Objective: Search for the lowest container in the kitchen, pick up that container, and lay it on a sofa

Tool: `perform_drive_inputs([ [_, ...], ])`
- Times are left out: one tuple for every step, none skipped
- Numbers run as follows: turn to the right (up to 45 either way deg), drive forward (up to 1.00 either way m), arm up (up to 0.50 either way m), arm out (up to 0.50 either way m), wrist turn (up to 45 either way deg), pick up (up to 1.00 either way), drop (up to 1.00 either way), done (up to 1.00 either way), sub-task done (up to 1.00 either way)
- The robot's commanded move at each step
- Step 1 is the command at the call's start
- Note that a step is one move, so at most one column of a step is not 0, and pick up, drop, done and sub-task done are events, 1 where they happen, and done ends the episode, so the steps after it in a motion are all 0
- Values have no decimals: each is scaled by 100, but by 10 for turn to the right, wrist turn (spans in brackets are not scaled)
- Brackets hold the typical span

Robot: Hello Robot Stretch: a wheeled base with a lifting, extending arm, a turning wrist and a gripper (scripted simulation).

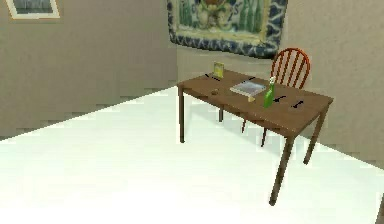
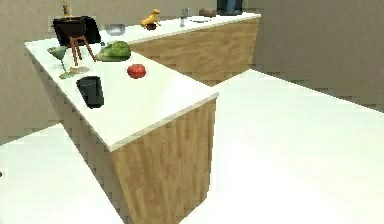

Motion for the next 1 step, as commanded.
perform_drive_inputs([
  [150, 0, 0, 0, 0, 0, 0, 0, 0],
])
